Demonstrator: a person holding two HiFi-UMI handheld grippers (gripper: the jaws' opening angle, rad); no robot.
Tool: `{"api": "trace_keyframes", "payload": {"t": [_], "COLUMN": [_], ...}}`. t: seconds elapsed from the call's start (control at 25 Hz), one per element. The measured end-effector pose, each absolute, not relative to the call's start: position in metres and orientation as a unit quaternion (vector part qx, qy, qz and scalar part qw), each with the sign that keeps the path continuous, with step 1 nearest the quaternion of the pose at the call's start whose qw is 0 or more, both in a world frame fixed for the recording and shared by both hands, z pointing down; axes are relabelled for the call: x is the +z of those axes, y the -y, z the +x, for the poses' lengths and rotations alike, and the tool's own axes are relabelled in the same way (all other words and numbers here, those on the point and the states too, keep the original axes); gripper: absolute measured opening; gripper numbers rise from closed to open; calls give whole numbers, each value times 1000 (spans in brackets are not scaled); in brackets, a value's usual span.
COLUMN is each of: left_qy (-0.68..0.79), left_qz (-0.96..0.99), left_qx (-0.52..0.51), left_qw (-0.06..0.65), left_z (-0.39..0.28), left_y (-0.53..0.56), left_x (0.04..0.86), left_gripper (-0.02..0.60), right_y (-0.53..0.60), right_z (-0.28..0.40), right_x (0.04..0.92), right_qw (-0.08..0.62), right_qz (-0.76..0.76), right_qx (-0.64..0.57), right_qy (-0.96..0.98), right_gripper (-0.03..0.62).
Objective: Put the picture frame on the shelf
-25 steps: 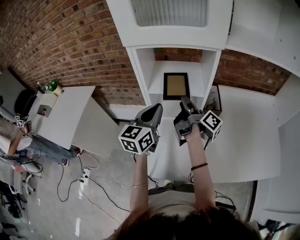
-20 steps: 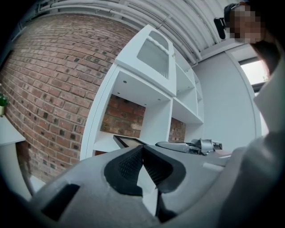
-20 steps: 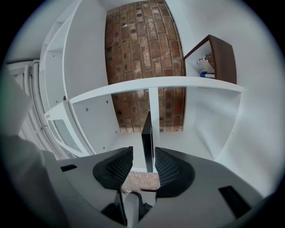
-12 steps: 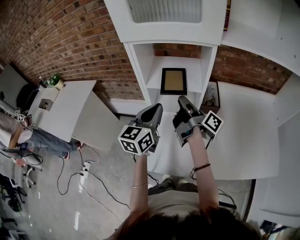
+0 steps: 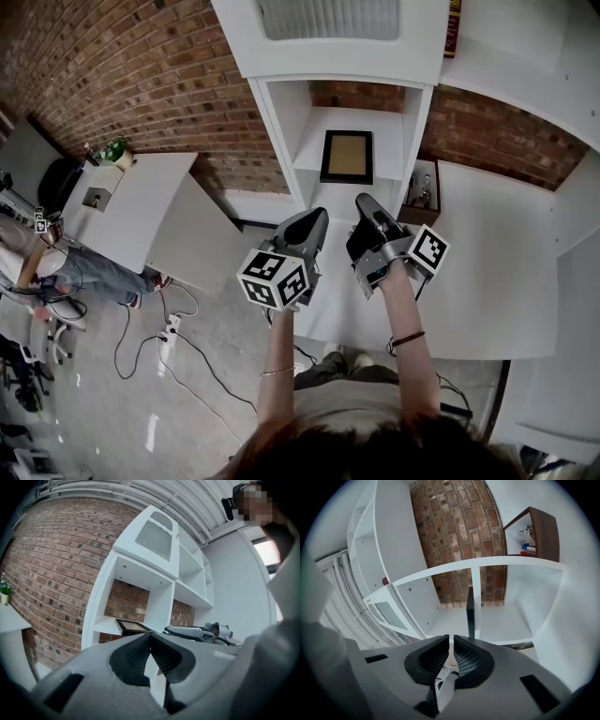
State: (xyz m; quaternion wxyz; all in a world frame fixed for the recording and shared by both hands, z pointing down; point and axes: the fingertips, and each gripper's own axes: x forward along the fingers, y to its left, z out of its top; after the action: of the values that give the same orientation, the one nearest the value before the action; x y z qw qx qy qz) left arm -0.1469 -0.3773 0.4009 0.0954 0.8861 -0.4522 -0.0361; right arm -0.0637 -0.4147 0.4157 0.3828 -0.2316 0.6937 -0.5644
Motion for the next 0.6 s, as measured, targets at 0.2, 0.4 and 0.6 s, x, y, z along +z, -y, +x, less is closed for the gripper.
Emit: {"api": "trace_keyframes", "payload": {"t": [0.2, 0.4, 0.6], "left_qy": [448, 444, 444], "left_qz": [889, 891, 891], "left_qx": [-30, -25, -29], "left_qw": [90, 87, 88], "left_z": [-141, -137, -135], "left_y": [370, 363, 359], "left_x": [400, 402, 405], "left_gripper": [11, 11, 11], "right_y": [403, 395, 391], "right_z": [-60, -59, -60], "right_x": [410, 404, 401], "right_qw": [379, 363, 358], "right_qz": [-218, -216, -215], "right_qx": [-552, -524, -514], "right_qy": [-710, -739, -749], "right_gripper": [26, 15, 9]}}
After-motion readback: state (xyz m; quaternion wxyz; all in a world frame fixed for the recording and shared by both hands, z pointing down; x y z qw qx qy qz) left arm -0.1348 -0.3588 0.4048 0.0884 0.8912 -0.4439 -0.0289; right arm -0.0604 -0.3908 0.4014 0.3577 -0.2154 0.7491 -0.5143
